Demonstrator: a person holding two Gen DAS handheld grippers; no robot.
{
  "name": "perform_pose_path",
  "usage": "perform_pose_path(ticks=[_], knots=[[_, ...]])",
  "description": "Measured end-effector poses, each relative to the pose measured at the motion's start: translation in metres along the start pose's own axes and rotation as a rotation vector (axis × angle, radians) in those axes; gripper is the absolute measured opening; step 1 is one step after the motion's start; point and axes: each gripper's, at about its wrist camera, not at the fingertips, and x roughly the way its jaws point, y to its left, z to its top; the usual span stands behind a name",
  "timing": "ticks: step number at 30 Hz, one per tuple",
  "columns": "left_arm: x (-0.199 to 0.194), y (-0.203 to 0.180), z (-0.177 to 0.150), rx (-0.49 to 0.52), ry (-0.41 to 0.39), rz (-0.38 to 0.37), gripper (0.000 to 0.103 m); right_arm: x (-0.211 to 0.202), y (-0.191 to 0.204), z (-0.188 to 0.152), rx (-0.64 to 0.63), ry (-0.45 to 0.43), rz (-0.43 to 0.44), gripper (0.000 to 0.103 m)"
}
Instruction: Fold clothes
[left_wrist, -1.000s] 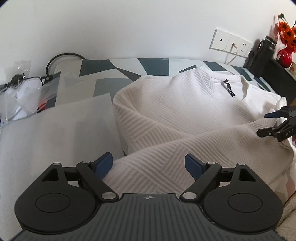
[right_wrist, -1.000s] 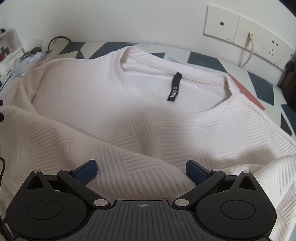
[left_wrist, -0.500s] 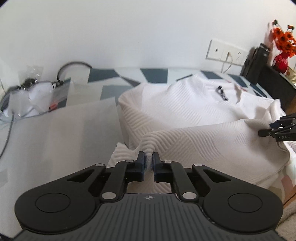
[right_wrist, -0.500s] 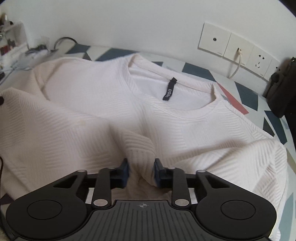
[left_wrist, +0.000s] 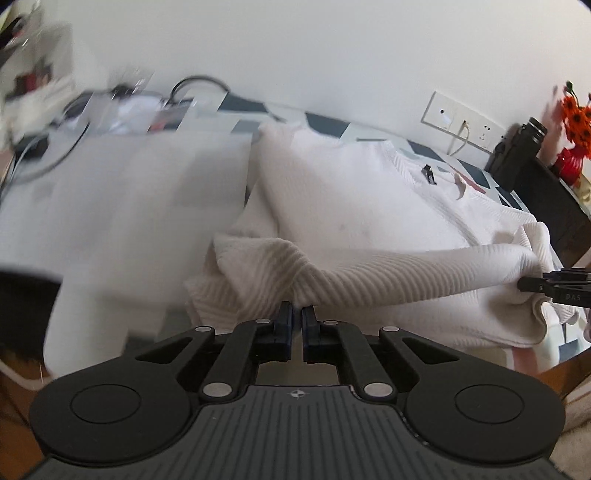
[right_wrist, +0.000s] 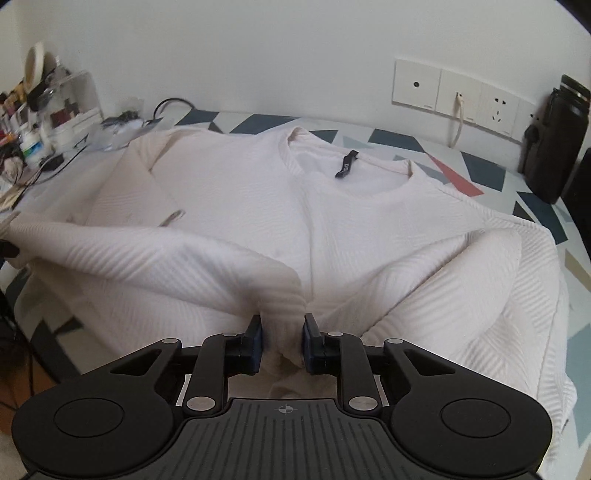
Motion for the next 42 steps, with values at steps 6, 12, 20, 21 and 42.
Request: perform_pose_path(ticks=[6, 12, 20, 21, 42], knots=[[0.048, 0.006, -0.001, -0.012, 0.029, 0.046, 0.005, 0.028, 0.012, 0.002, -0.063, 0.04, -0.034, 0.02], [0.054, 0.002, 0.009, 0.024, 0.041, 0.09, 0.013, 0.032, 0.036, 0.007, -0.188, 0.053, -0.079, 0.053], [-0.014, -0.002, 0.015, 0.036, -0.069, 0.117, 0.071, -0.029, 0.028, 0.027, -0.171, -0.07, -0.045, 0.082], [-0.026, -0.004, 0.019, 0.042, -0.094, 0.116, 0.071, -0.04, 0.022, 0.034, -0.139, -0.095, -0.032, 0.083], [0.046, -0.027, 0.22, 0.164, -0.159, 0.055, 0.071, -0.03, -0.021, 0.215, 0.207, -0.334, 0.047, 0.082]])
